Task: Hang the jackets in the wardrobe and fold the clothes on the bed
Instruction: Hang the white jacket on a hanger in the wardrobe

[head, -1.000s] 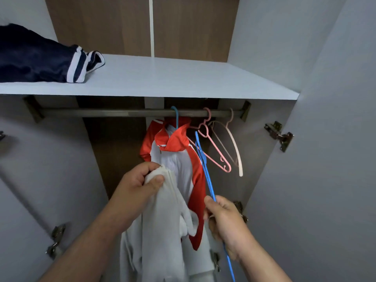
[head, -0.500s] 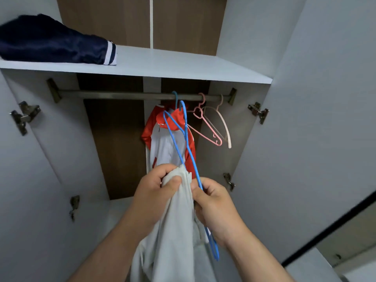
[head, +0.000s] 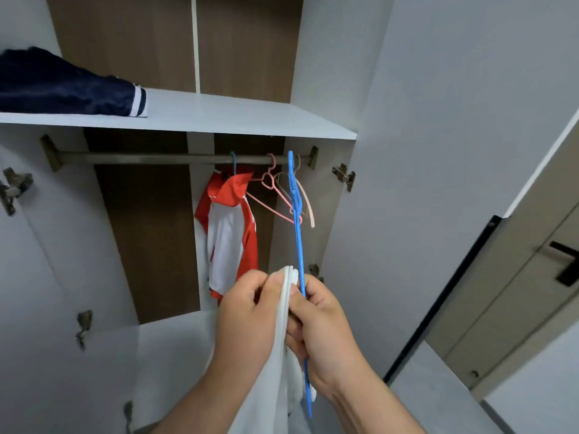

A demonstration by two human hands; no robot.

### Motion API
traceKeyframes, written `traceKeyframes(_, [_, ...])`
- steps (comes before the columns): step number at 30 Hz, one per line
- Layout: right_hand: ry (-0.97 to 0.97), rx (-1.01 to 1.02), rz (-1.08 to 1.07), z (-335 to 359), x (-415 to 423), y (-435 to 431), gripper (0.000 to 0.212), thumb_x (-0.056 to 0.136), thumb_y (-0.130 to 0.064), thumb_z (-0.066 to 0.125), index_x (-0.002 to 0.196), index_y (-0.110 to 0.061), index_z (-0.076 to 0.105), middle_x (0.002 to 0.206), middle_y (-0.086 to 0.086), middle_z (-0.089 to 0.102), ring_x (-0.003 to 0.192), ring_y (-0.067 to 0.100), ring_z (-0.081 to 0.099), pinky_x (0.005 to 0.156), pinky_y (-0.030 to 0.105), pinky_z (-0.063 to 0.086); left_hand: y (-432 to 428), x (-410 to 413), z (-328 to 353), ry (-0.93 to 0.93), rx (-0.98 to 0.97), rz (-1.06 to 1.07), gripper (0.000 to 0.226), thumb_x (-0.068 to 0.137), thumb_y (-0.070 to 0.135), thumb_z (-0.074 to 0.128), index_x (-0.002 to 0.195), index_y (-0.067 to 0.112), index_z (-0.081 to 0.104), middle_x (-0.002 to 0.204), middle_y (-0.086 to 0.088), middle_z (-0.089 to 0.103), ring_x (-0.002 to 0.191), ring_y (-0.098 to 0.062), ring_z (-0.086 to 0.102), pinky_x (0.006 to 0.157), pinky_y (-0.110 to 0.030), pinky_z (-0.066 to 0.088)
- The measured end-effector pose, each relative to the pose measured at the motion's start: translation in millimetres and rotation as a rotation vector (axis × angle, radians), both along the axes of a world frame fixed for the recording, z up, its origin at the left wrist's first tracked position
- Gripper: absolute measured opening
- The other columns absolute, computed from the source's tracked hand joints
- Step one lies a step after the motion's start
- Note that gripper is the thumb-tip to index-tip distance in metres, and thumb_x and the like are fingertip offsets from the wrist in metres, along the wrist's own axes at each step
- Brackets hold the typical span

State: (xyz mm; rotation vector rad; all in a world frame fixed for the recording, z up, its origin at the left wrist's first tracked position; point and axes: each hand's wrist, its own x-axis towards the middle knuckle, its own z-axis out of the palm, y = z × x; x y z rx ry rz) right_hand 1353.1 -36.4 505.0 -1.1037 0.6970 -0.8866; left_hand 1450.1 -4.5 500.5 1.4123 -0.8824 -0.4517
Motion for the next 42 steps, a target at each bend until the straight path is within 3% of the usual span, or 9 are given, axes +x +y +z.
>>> traceKeyframes(4, [0.112,-0.136,0.064,13.8,-17.0,-7.0,0.015,0.096,-0.026,0.062,0.082,-0.022,0.067,0.055,-0.002,0.037,0.044,0.009,0.027,0.039,0.020,0.024,6.8,-13.4,11.0,0.165,0.009,-0.133,0.043,0.080,0.043,0.060,0.076,0.000,0.054,0.072,-0.023,0.055,0.063,-0.019,0.053,0.059,-0.038,0.046])
traceKeyframes(10, [0.194,-0.232,0.105,15.6,-37.3,-18.5,0.017,0.098,-0.022,0.052,0.088,-0.011,0.062,0.055,-0.006,0.043,0.042,0.005,0.032,0.040,0.016,0.029,4.6,-14.7,8.4,0.236,0.158,-0.191,0.018,0.100,0.015,0.053,0.089,0.004,0.063,0.091,-0.025,0.066,0.080,-0.033,0.063,0.081,-0.055,0.055])
traceKeyframes(14, [0.295,-0.261,0.035,14.4,-53.6,-35.3,0.017,0.100,-0.011,0.047,0.084,-0.013,0.054,0.055,-0.010,0.046,0.044,0.002,0.037,0.043,0.013,0.031,-5.7,2.7,5.0,0.517,0.110,-0.157,0.021,0.103,0.010,0.045,0.091,0.004,0.062,0.094,-0.026,0.066,0.088,-0.033,0.064,0.085,-0.050,0.051])
traceKeyframes(17, [0.438,-0.334,-0.070,17.8,-77.2,-57.0,0.020,0.103,-0.017,0.046,0.085,-0.014,0.053,0.071,0.001,0.047,0.065,0.013,0.042,0.061,0.026,0.036,-16.9,38.3,1.3,0.696,0.105,-0.119,0.018,0.098,0.007,0.047,0.101,-0.002,0.063,0.102,-0.027,0.067,0.091,-0.038,0.067,0.080,-0.044,0.053])
traceKeyframes(23, [0.611,-0.434,-0.164,23.0,-119.2,-90.3,0.031,0.104,-0.020,0.044,0.073,-0.018,0.045,0.061,-0.016,0.049,0.061,0.005,0.044,0.064,0.027,0.037,-33.2,79.5,-10.3,0.226,0.497,-0.048,0.009,0.092,0.009,0.064,0.090,0.002,0.070,0.084,-0.019,0.075,0.074,-0.031,0.072,0.064,-0.035,0.054])
traceKeyframes(28, [0.586,-0.430,-0.072,23.3,-133.2,-100.4,0.024,0.104,-0.019,0.044,0.081,-0.015,0.049,0.070,-0.006,0.046,0.066,0.012,0.042,0.062,0.025,0.038,-52.4,92.8,-11.7,0.391,0.333,0.099,0.012,0.096,0.018,0.061,0.103,0.009,0.065,0.092,-0.015,0.071,0.084,-0.030,0.069,0.071,-0.039,0.055])
traceKeyframes(32, [0.510,-0.407,-0.043,34.6,-142.9,-106.3,0.028,0.106,-0.024,0.045,0.102,-0.028,0.072,0.068,-0.022,0.058,0.067,-0.004,0.054,0.069,0.018,0.038,-55.6,116.6,-10.7,0.691,0.108,0.146,0.020,0.100,0.017,0.057,0.119,0.012,0.057,0.102,-0.012,0.064,0.093,-0.026,0.065,0.083,-0.042,0.054])
traceKeyframes(36, [0.545,-0.441,0.113,52.7,-153.7,-112.9,0.029,0.104,-0.019,0.047,0.108,-0.026,0.076,0.058,-0.022,0.054,0.055,-0.005,0.049,0.058,0.009,0.037,-51.5,131.0,-1.1,0.739,-0.025,0.087,0.012,0.102,0.021,0.053,0.106,0.013,0.061,0.108,-0.012,0.066,0.096,-0.025,0.067,0.080,-0.043,0.054])
traceKeyframes(42, [0.651,-0.511,0.240,72.7,-152.6,-115.1,0.025,0.102,-0.017,0.050,0.110,-0.022,0.073,0.075,-0.030,0.068,0.076,-0.019,0.057,0.072,0.002,0.037,-42.3,144.0,26.2,0.718,-0.170,-0.027,0.017,0.101,0.026,0.052,0.110,0.019,0.065,0.100,-0.011,0.073,0.089,-0.024,0.073,0.075,-0.043,0.057])
